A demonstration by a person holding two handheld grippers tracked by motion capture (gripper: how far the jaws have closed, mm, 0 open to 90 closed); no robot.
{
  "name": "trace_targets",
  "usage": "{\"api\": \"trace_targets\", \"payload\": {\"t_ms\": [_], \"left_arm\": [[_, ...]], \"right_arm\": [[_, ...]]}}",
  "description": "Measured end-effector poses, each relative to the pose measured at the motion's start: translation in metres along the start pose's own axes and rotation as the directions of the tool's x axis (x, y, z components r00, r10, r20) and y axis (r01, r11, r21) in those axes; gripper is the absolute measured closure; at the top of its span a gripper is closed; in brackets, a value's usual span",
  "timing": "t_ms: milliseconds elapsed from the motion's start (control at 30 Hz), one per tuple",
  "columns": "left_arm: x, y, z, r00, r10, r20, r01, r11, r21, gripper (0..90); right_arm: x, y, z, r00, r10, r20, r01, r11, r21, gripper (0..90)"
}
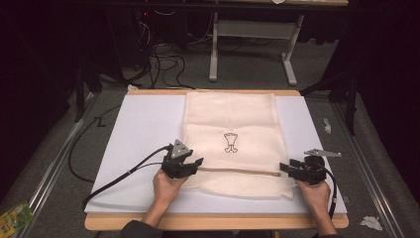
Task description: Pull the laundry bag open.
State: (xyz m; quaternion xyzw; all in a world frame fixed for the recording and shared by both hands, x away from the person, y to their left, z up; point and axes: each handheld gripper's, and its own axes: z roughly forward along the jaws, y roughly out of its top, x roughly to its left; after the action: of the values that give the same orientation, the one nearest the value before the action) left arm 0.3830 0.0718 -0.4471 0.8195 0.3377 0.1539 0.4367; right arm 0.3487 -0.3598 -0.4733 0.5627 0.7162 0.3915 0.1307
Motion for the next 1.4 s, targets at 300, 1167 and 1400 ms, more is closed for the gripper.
{"api": "trace_targets", "payload": {"t_ms": [300, 1167, 1400], "left_arm": [[-0.032, 0.017, 0.028, 0.9975, 0.052, 0.048, -0.054, 0.9979, 0.036, 47.9], [-0.084, 0.055, 0.07, 0.9769, 0.047, 0.208, -0.058, 0.9972, 0.047, 44.0], [-0.098, 0.056, 0.077, 0.9697, 0.082, 0.23, -0.096, 0.9942, 0.05, 47.1]], "right_arm": [[0.008, 0.001, 0.009, 0.9998, -0.012, -0.013, 0.013, 1.0, 0.009, 56.1], [0.011, 0.011, -0.002, 0.9955, -0.094, -0.016, 0.094, 0.996, 0.001, 87.0], [0.012, 0.015, -0.008, 0.9945, -0.101, -0.029, 0.101, 0.995, -0.011, 87.0]]}}
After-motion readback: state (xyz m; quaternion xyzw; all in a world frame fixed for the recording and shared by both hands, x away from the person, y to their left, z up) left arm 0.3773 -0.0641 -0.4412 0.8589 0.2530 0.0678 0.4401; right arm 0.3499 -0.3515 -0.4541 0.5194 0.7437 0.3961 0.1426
